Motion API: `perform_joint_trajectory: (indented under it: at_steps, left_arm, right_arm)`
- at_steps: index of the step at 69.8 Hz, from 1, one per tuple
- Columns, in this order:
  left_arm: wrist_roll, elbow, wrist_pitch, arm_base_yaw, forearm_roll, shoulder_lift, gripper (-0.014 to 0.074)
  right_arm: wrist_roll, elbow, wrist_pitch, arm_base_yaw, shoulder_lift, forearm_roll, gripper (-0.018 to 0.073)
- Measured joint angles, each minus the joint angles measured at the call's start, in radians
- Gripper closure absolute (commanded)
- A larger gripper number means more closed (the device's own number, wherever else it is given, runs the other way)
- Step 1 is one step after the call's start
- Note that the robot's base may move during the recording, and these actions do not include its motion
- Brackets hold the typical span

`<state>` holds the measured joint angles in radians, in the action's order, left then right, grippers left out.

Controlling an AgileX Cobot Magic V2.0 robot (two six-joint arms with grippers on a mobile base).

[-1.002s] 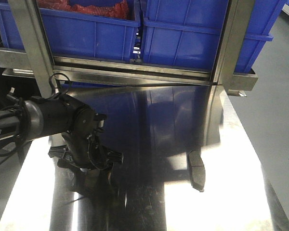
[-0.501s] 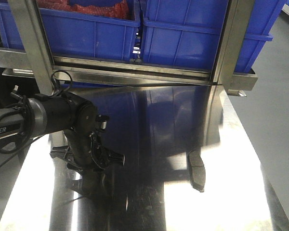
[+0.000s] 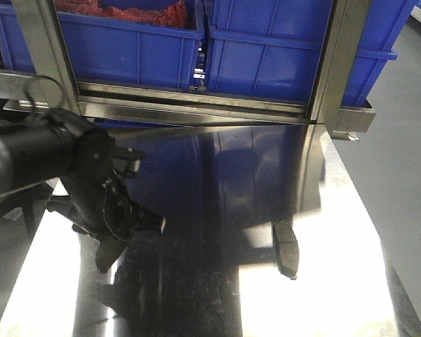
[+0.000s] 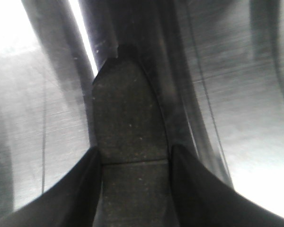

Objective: Move and align brake pads A on conveyor
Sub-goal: 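Close the left gripper on the brake pad and lift it, then move the right arm toward the other brake pad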

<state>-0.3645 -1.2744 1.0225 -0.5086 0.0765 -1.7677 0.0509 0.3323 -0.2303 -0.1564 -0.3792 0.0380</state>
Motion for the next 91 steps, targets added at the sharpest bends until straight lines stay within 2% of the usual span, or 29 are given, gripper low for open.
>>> perform_joint_trajectory:
  at_steps: [18, 42, 64, 91]
  left_arm:
    - [-0.004, 0.082, -0.046, 0.0, 0.041, 0.219, 0.0604]
    - [-0.112, 0.334, -0.083, 0.0, 0.208, 0.561, 0.0604]
    - [-0.158, 0.512, -0.199, 0.0, 0.217, 0.851, 0.0604]
    - [-0.162, 0.655, -0.289, 0.0, 0.217, 1.045, 0.0604]
  right_arm:
    - [0.0, 0.0, 0.0, 0.0, 0.0, 0.0, 0.0065]
    - [0.0, 0.0, 0.0, 0.0, 0.0, 0.0, 0.0065]
    - [0.0, 0.0, 0.0, 0.0, 0.0, 0.0, 0.0065]
    - [0.0, 0.0, 0.0, 0.0, 0.0, 0.0, 0.0065]
